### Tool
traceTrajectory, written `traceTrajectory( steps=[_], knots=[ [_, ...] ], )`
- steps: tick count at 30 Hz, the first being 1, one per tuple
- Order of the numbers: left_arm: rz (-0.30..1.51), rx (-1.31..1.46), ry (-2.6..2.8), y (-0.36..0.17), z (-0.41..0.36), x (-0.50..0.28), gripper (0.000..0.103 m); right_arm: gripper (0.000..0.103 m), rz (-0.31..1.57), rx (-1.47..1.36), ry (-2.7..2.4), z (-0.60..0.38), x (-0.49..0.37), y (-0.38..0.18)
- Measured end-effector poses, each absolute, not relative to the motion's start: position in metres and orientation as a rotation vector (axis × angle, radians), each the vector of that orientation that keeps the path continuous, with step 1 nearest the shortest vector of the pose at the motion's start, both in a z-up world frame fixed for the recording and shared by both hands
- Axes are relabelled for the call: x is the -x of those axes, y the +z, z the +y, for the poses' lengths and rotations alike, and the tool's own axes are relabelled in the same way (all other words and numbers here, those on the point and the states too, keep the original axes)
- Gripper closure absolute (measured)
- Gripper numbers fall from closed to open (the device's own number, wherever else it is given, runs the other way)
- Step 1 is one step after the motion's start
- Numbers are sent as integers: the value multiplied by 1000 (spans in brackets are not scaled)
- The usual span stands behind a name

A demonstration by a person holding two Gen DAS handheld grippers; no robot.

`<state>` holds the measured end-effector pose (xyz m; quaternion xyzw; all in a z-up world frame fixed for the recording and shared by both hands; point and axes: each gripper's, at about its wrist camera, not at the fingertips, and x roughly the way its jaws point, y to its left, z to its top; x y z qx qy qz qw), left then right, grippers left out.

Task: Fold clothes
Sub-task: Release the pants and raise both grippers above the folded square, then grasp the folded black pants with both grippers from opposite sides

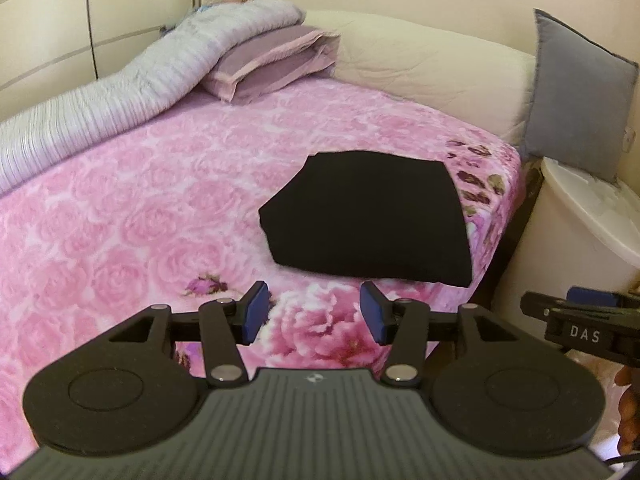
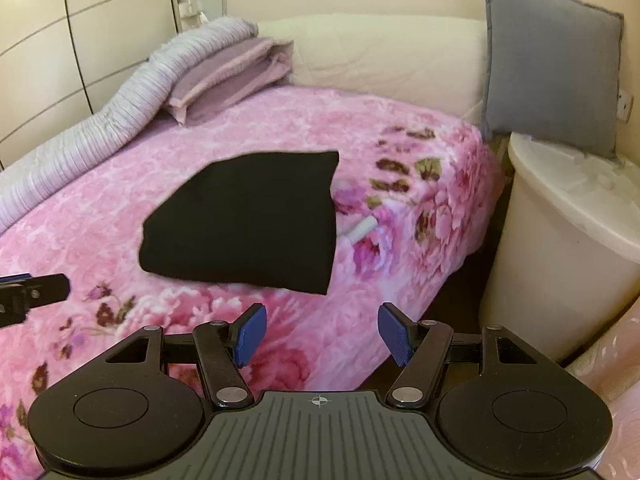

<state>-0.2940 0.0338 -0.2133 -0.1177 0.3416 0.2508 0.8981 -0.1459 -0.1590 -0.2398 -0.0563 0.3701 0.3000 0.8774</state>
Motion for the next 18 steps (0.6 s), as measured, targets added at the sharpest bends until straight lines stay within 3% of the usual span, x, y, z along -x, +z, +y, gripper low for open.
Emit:
traceTrajectory(
  steps=[8, 14, 18],
  knots=[
    [770, 396, 498, -249, 105, 266, 54, 37, 984, 23, 645, -157, 80, -292],
    [762, 509, 404, -261, 166, 227, 52, 37, 1088, -418, 752, -182, -9, -305],
    [739, 613, 349, -272, 209, 201, 49, 22, 1092, -559, 794, -171, -55, -310]
  ],
)
